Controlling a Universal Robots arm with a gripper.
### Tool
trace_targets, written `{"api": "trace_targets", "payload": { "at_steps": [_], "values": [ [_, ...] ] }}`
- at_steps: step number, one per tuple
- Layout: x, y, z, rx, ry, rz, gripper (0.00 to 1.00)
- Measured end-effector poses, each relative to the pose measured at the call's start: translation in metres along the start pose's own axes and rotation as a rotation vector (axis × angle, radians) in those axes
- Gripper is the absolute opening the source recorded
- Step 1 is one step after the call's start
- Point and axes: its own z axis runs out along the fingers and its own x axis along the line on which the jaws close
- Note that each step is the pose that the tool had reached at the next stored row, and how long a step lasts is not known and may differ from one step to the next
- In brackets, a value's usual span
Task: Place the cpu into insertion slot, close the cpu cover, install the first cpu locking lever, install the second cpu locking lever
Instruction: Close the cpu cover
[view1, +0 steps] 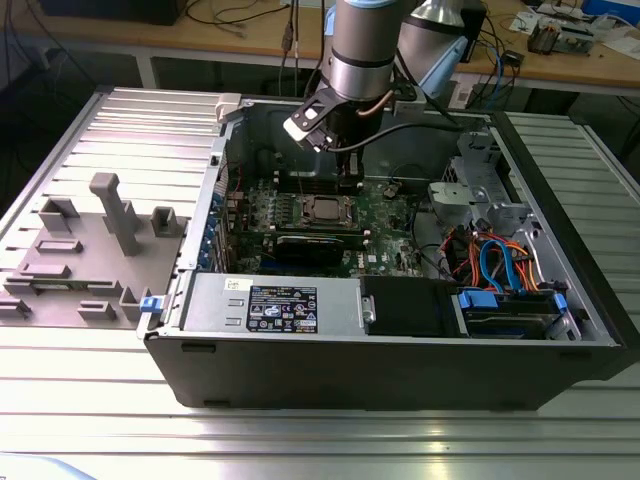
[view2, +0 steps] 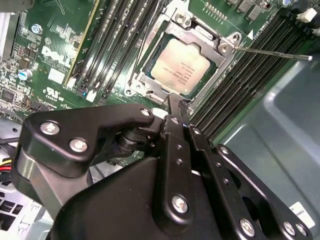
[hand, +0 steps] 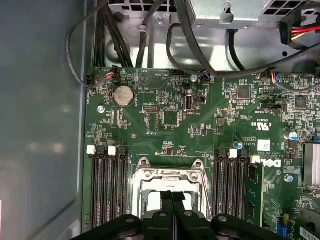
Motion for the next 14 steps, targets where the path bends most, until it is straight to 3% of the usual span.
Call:
{"api": "trace_targets", "payload": {
  "at_steps": [4, 7, 9, 14],
  "values": [
    [0.0000, -0.0003, 0.0003, -0.0001, 0.0003, 0.000, 0.11],
    [0.0001, -0.0042, 0.0027, 0.0000, 0.0003, -0.002, 0.11],
    [0.0002, -0.0090, 0.0054, -0.0001, 0.0005, -0.006, 0.11],
    [0.0007, -0.0292, 0.0167, 0.0001, 0.0006, -0.017, 0.11]
  ]
}}
